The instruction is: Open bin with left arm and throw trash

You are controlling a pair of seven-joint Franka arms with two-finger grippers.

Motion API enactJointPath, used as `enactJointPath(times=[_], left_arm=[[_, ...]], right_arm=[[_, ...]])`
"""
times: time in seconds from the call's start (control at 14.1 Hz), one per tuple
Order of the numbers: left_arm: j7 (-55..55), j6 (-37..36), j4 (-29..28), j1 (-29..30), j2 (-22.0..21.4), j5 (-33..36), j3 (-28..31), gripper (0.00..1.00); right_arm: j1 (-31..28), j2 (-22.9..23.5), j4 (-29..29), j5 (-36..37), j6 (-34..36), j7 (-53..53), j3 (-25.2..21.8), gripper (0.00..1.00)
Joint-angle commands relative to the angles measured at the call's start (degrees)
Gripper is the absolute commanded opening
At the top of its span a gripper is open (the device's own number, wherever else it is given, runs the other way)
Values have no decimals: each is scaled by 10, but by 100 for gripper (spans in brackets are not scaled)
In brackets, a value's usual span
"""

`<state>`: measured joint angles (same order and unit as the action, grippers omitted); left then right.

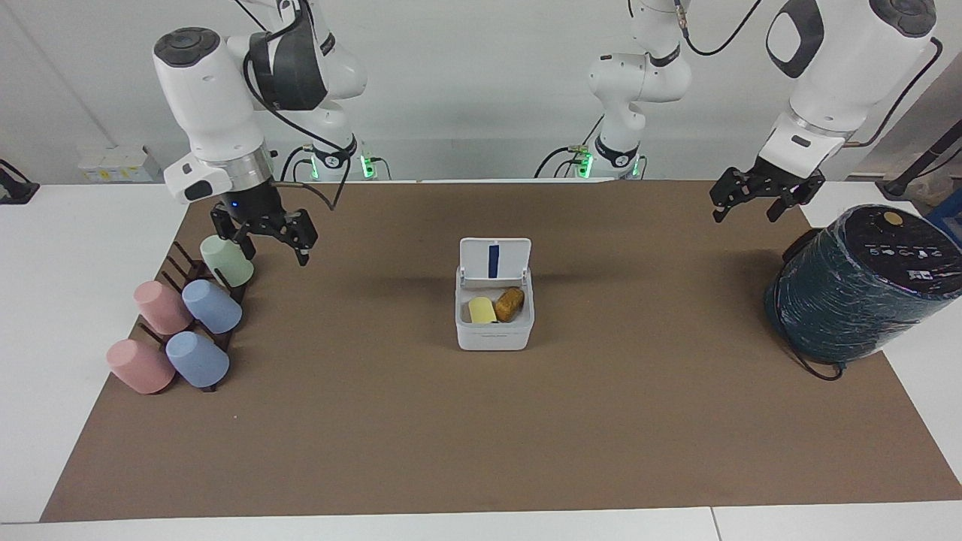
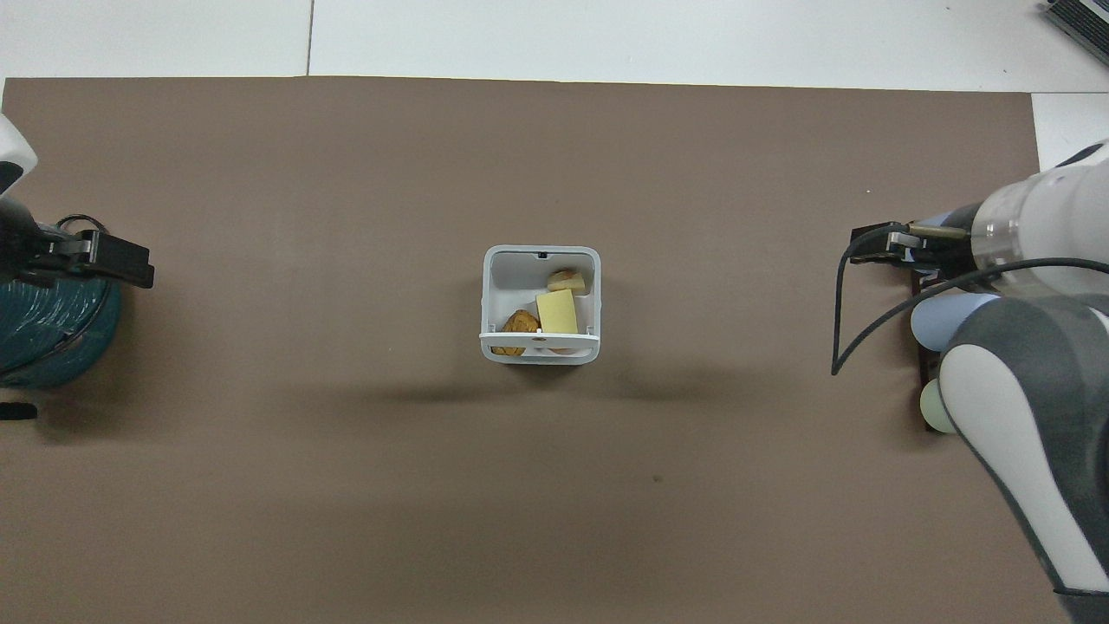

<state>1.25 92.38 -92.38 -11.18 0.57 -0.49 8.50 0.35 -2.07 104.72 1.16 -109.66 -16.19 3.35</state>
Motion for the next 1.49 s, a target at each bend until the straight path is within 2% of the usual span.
enactJointPath(times=[0.0,0.43,0.99,1.42], left_arm=[[0,-2,-21,-1,-20,15,2,100],[0,-1,-21,7,-19,15,5,100],[-1,3,-21,5,-19,15,4,100],[-2,2,-21,0,-19,15,4,100]], right_arm=[[-30,-5,-41,8,79,16,8,100],[-40,11,-94,9,132,41,10,100],[-31,3,-89,-1,179,40,17,100],[-32,0,-80,-1,176,56,17,100]])
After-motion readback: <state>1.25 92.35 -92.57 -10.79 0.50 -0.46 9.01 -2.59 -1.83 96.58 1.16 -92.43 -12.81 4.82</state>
